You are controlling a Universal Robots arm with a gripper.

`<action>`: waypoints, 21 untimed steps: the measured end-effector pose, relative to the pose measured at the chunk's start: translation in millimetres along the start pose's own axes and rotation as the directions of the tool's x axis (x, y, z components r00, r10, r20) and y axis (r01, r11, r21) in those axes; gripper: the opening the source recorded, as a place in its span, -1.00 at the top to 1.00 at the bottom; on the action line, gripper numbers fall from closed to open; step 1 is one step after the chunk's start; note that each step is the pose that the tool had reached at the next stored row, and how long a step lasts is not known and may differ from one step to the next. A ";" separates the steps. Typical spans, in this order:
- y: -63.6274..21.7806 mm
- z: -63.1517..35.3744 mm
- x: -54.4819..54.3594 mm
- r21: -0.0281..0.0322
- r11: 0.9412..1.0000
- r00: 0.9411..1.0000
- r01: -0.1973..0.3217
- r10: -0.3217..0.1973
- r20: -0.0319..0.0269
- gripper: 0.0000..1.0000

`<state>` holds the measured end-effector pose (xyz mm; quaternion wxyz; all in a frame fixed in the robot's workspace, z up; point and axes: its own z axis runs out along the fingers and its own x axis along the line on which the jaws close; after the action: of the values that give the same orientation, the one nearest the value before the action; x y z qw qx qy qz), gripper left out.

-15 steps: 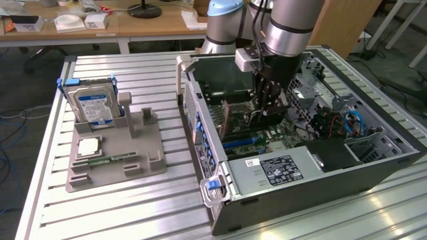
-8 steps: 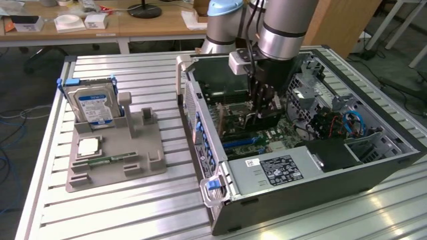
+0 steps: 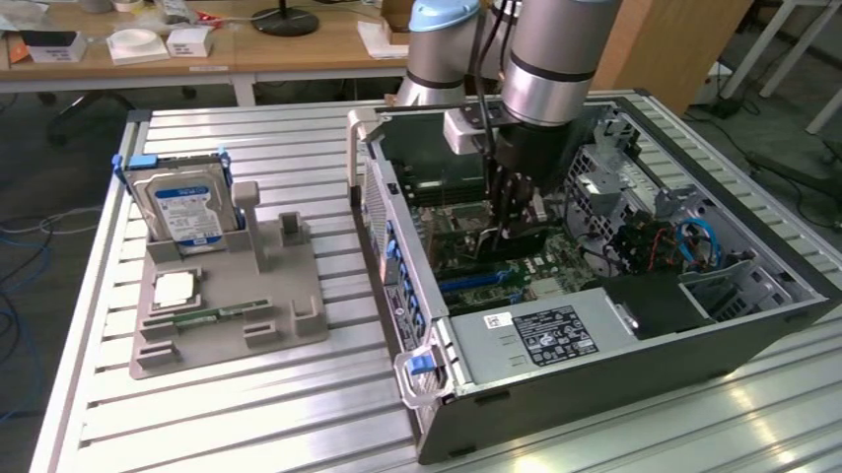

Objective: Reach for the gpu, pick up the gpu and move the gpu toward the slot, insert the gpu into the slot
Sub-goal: 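Insert the gpu into the slot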

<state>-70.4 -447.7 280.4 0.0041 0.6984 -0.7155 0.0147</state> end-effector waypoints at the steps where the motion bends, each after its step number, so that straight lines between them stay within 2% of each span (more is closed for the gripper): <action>1: 1.3 1.0 0.1 0.000 1.000 1.000 0.000 0.000 0.000 0.48; 6: 9.0 3.6 0.3 0.002 1.000 1.000 0.000 0.000 0.000 0.48; 21: 10.1 6.8 5.0 0.002 1.000 1.000 0.000 0.000 -0.001 0.48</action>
<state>-80.6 -452.6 273.5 0.0037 0.6984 -0.7155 0.0160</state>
